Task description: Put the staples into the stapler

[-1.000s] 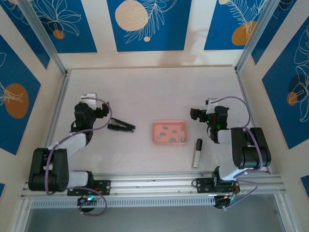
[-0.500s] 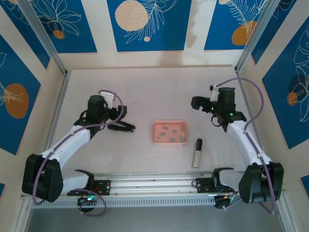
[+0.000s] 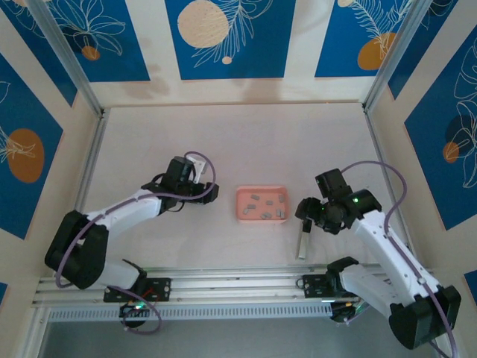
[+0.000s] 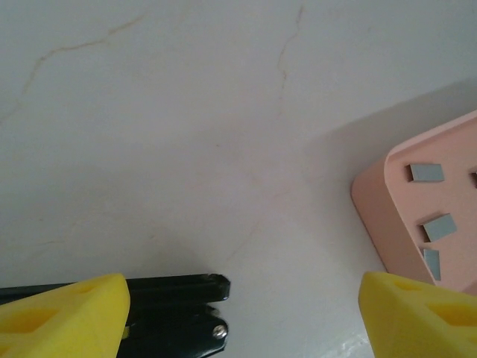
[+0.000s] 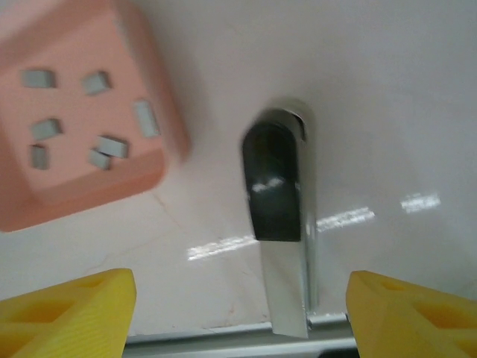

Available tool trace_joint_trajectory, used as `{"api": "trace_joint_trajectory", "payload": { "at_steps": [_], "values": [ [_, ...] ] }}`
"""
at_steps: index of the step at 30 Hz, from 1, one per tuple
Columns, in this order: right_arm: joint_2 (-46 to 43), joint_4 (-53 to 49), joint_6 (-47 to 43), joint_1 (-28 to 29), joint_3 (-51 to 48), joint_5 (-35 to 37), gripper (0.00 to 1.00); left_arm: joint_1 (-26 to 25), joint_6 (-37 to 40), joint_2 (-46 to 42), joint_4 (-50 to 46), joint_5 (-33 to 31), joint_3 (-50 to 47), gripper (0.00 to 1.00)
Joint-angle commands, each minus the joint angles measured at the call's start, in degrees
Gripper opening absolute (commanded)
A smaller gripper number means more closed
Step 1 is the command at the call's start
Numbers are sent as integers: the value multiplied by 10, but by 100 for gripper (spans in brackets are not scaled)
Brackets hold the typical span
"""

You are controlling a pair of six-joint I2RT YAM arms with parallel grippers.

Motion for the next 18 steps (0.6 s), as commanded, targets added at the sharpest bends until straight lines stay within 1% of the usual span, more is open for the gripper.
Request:
{"api": "trace_joint_trajectory", "payload": {
  "at_steps": [1, 3, 7, 9, 12, 18],
  "values": [
    [39, -20, 48, 6, -30, -1, 74, -18, -14, 17, 26, 9, 28, 80],
    [58, 4, 43, 2, -36, 5, 74, -24, -17, 24, 30, 5, 32, 81],
    [100, 78, 23, -11, -40, -15, 73, -30, -23, 36, 39, 6, 35, 80],
    [129, 88, 15, -14, -31, -12, 71, -30, -23, 41, 33, 8, 42, 79],
    [164, 85, 4, -13, -18, 8, 62, -33, -24, 43, 31, 7, 47, 79],
    [195, 106, -9, -16, -18, 7, 54, -32, -24, 46, 38, 5, 47, 79]
  ]
}}
